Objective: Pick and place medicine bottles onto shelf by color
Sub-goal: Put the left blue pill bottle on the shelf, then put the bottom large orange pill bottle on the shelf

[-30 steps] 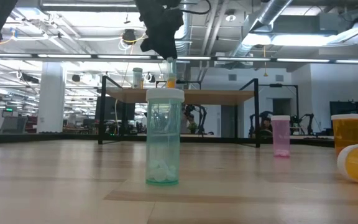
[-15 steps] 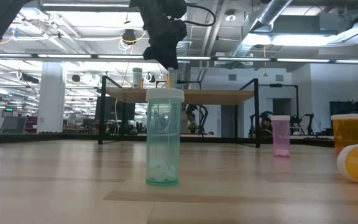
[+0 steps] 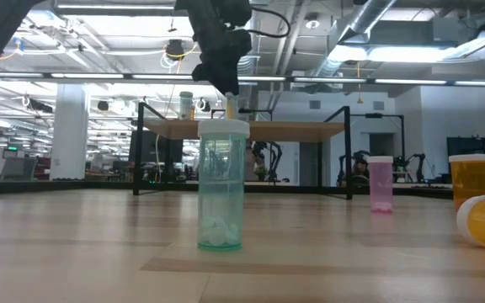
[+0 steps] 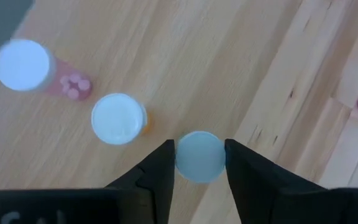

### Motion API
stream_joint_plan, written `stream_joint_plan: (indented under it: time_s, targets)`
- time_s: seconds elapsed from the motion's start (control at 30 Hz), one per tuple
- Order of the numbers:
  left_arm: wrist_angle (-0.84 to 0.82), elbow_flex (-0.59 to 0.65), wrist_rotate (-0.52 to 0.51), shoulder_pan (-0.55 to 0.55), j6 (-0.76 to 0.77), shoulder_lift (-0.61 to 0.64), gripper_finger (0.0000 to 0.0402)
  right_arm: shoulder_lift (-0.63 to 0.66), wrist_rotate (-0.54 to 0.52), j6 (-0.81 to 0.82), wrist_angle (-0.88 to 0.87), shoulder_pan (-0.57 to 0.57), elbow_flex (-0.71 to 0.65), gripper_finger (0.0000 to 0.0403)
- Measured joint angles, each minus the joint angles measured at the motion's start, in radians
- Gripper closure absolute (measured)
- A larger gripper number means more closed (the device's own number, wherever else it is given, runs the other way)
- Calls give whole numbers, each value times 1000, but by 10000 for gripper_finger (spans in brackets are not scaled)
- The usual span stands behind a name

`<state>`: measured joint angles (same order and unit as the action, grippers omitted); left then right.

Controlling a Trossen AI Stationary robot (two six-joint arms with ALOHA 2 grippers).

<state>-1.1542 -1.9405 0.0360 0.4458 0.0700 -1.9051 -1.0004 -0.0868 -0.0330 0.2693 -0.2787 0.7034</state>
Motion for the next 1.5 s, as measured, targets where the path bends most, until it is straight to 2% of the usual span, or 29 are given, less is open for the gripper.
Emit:
stream_joint_plan:
  time_s: [0.23, 0.47, 0.67, 0.83, 0.93, 1.17, 1.23, 1.37, 1.5]
  targets:
    - [-3, 3, -26, 0, 2, -4, 232, 0, 0, 0, 0, 0, 0, 173]
    - [-11, -8, -26, 0, 4, -2, 211, 0, 0, 0, 0, 0, 0, 173]
    - [-48, -108, -28, -4, -10, -1, 209, 0, 0, 3, 1, 0, 0, 173]
    - [-141, -233, -80, -25, -13, 0, 209, 0, 0, 5, -6, 0, 0, 173]
    - [-200, -277, -176, -73, 37, 4, 209, 0, 0, 6, -15, 0, 0, 173]
    - [-348, -276, -450, -262, 63, 8, 227, 0, 0, 6, -26, 0, 0, 173]
    - [-360, -275, -451, -300, 88, 30, 233, 0, 1, 6, -22, 0, 0, 173]
    - [-407, -278, -357, -375, 143, 80, 247, 0, 1, 7, -17, 0, 0, 173]
    - [-414, -235, -352, -488, 203, 111, 261, 0, 2, 10, -8, -2, 0, 173]
